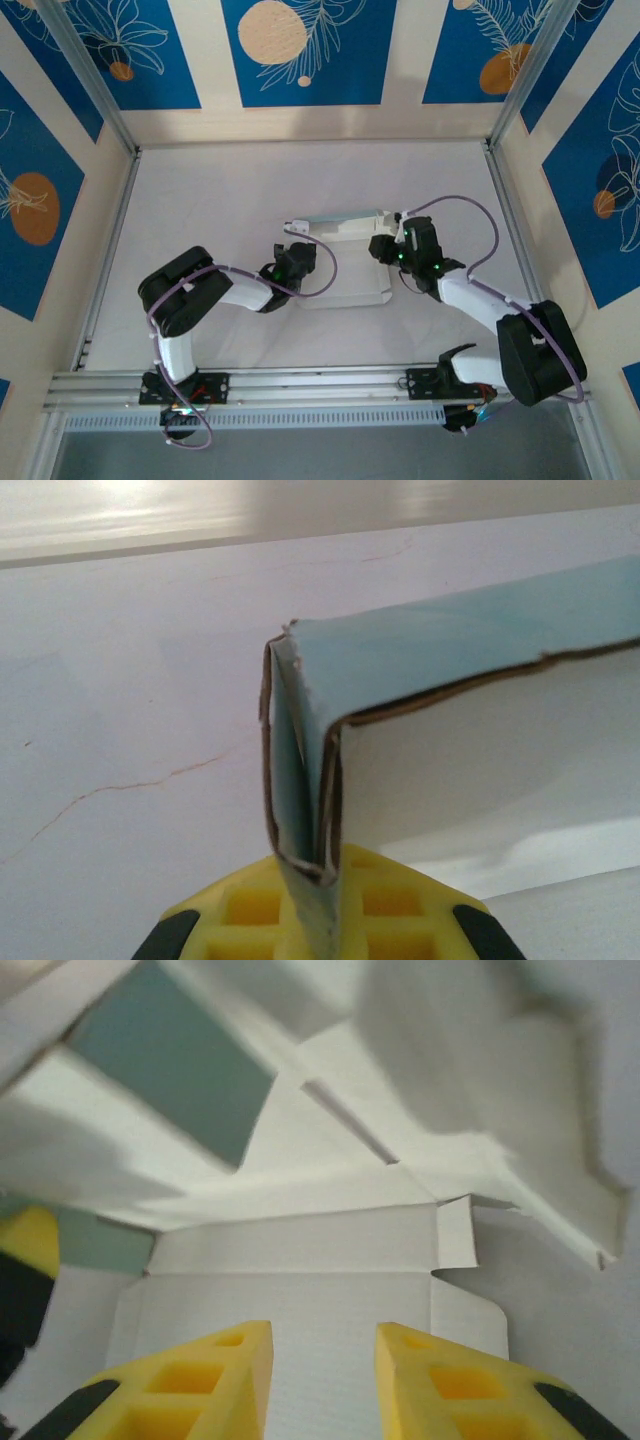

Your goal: Fold the paper box

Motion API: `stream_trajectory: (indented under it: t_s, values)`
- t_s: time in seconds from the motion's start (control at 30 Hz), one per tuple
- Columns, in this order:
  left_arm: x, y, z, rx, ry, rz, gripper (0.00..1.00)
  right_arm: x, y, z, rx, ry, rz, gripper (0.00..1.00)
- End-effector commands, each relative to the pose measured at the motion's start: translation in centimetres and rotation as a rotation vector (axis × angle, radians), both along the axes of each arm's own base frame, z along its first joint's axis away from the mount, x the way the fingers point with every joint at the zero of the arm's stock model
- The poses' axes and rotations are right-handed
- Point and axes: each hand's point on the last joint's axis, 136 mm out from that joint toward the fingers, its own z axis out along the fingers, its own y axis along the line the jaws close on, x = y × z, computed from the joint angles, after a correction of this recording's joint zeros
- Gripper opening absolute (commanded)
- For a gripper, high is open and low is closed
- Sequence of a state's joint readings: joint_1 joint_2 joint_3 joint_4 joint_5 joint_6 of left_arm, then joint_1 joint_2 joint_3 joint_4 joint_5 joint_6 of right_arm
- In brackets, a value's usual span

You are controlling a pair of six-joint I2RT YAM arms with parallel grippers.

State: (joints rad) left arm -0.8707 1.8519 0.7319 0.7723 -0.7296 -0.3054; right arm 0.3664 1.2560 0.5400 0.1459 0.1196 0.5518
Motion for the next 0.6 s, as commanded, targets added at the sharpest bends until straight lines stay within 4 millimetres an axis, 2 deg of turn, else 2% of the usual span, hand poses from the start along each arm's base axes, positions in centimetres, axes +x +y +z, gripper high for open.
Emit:
stream_trajectory:
  t_s: [0.0, 0.07, 0.2, 0.4, 0.57]
  values:
    - [-0.5, 0.2, -2.1, 0.070, 0.064, -0.021, 0.00, 1.7, 0.7, 1.4, -0.067, -0.106, 0.031, 0.33]
    - [-0.5, 0.3, -2.4, 0.078, 0.069, -0.020, 0.00, 2.2, 0.7, 1.0, -0.085, -0.092, 0.013, 0.32]
    - [-0.6, 0.3, -3.2, 0.075, 0.094, -0.019, 0.00, 3.4, -0.8, -0.7, -0.134, -0.035, -0.076, 0.31]
    - [-1.2, 0.5, -6.1, 0.106, 0.187, -0.014, 0.00, 4.0, -3.3, -2.5, -0.104, 0.046, -0.191, 0.31]
    - [-1.4, 0.5, -7.3, 0.120, 0.223, -0.015, 0.00, 4.4, -3.3, -3.7, -0.047, 0.100, -0.188, 0.31]
